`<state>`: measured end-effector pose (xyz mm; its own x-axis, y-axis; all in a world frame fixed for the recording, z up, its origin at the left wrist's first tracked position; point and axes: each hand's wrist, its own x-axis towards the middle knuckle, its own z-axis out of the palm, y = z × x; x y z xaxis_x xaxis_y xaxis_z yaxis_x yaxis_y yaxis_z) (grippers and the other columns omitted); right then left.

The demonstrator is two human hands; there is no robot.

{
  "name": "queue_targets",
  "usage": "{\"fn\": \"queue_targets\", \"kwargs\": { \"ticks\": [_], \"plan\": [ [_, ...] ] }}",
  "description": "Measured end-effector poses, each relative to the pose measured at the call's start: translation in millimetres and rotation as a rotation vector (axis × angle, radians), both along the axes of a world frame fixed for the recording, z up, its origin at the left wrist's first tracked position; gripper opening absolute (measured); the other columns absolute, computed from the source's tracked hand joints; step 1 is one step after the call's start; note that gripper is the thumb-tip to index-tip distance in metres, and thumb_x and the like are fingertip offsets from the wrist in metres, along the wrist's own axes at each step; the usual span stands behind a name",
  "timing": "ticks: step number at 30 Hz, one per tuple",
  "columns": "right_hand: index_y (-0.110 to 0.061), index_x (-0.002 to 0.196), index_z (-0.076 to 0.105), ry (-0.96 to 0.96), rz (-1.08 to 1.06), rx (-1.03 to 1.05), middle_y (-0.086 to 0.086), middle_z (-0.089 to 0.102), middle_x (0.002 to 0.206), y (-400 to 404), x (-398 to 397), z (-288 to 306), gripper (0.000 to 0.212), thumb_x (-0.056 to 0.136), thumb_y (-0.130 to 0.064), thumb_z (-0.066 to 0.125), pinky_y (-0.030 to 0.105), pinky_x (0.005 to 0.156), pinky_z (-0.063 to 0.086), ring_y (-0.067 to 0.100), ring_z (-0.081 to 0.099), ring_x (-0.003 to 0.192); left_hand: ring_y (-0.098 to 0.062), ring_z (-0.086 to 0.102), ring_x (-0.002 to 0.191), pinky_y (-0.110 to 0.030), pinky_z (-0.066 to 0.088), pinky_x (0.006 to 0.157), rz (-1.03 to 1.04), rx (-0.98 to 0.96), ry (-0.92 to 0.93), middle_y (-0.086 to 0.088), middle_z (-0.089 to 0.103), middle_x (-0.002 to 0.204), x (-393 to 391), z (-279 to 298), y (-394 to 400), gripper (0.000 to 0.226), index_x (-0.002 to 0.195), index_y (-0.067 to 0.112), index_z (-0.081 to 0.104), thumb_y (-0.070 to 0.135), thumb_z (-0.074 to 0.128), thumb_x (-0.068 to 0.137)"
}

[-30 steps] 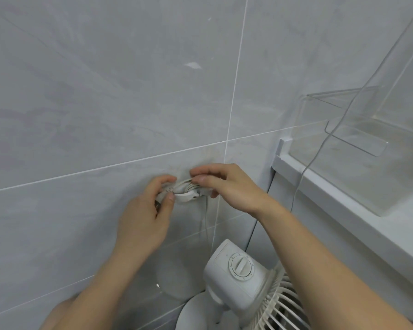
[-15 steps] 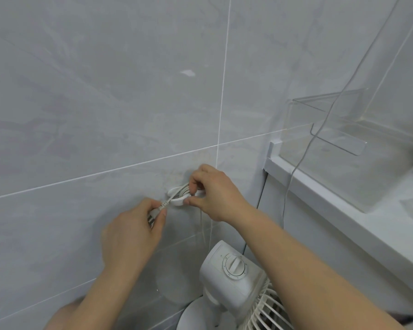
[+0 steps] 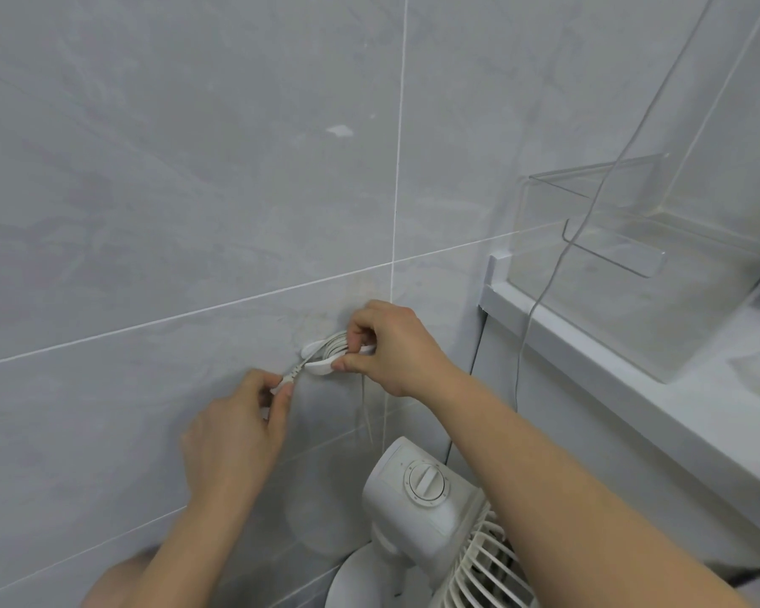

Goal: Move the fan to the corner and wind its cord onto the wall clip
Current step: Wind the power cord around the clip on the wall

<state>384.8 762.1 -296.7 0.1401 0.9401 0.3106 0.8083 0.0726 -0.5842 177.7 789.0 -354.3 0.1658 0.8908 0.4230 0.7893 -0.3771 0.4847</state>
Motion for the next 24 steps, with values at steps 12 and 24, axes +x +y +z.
{"fn": "queue_targets", "kwargs": {
  "ticks": [12,24],
  "plan": [
    [-0.024,0.072,0.061,0.024,0.001,0.011,-0.001,0.06,0.087,1,3,-2,0.03,0.07,-0.025,0.091,0.032,0.071,0.047,0.017,0.054,0.078,-0.029,0.071,0.084,-0.039,0.054,0.065,-0.115,-0.078,0.093,0.004,0.076,0.085,29,-11,3,0.023,0.092,0.026,0.063,0.047,0.056,0.094],
    [-0.021,0.071,0.061,0.004,0.019,0.03,-0.01,0.052,0.079,3,9,-5,0.031,0.069,-0.026,0.091,0.028,0.067,0.042,0.012,0.05,0.073,-0.023,0.072,0.081,-0.036,0.055,0.066,-0.061,-0.142,0.01,0.01,0.073,0.077,23,-19,2,0.019,0.084,0.027,0.063,0.046,0.063,0.088]
  ]
}}
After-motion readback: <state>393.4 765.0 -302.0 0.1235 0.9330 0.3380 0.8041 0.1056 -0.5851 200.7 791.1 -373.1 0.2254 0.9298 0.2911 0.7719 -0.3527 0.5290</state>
